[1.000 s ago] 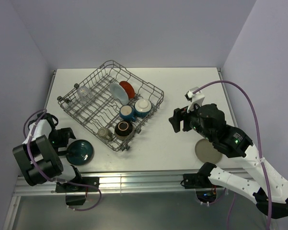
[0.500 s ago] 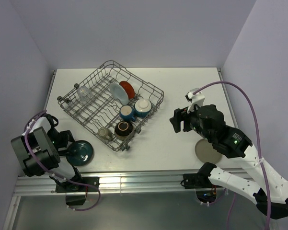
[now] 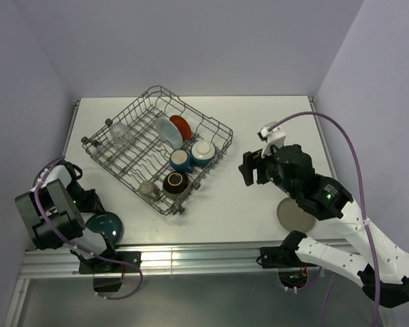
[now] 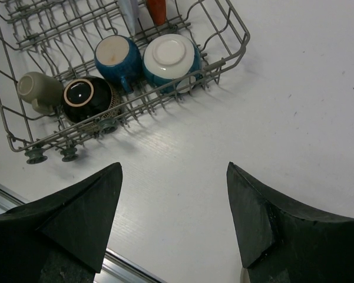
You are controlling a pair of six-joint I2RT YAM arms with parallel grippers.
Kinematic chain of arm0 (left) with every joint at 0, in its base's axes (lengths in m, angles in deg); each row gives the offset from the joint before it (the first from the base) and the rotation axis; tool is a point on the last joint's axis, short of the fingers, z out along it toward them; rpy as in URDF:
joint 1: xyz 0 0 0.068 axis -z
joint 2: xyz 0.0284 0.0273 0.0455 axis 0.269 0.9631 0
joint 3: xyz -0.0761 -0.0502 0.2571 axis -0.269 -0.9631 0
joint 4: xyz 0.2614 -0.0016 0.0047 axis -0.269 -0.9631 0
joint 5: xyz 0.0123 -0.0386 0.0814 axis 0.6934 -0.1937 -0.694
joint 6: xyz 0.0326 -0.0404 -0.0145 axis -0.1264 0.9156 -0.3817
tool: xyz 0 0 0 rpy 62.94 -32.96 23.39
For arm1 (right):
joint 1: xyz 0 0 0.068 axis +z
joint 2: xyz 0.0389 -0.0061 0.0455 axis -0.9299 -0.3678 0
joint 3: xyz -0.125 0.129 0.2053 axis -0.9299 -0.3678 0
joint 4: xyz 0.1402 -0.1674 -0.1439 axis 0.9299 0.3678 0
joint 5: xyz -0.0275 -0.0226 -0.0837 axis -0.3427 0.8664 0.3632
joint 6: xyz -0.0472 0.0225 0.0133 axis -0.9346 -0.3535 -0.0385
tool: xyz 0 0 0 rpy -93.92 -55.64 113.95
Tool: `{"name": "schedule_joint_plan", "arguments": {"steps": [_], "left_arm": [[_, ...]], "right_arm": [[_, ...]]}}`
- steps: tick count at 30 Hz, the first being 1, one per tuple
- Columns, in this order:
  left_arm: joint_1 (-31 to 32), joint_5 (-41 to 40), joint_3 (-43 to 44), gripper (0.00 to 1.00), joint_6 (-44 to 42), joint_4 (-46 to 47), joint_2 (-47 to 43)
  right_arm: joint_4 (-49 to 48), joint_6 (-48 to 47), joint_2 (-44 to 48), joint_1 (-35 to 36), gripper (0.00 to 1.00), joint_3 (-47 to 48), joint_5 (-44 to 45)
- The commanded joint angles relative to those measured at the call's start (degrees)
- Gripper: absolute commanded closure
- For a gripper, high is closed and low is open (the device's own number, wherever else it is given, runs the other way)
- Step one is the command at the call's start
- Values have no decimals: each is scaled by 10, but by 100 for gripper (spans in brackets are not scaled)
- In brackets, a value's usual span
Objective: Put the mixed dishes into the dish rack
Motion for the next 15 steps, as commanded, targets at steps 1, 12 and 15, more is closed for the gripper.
{"name": "schedule_joint_plan", "arguments": {"steps": [1,12,15], "left_arm": [[-1,-4,35,100,-30,21,-4],[41,29,131,100,-74,-49,-104],[68,48,129,100,-63,-56,-134]], "right_arm": [[-27,-18,-24,0,21,37,-5],[-32,-9,-180,5,21,108,-208],[-48,8,-228,11,21,127,-256]]}}
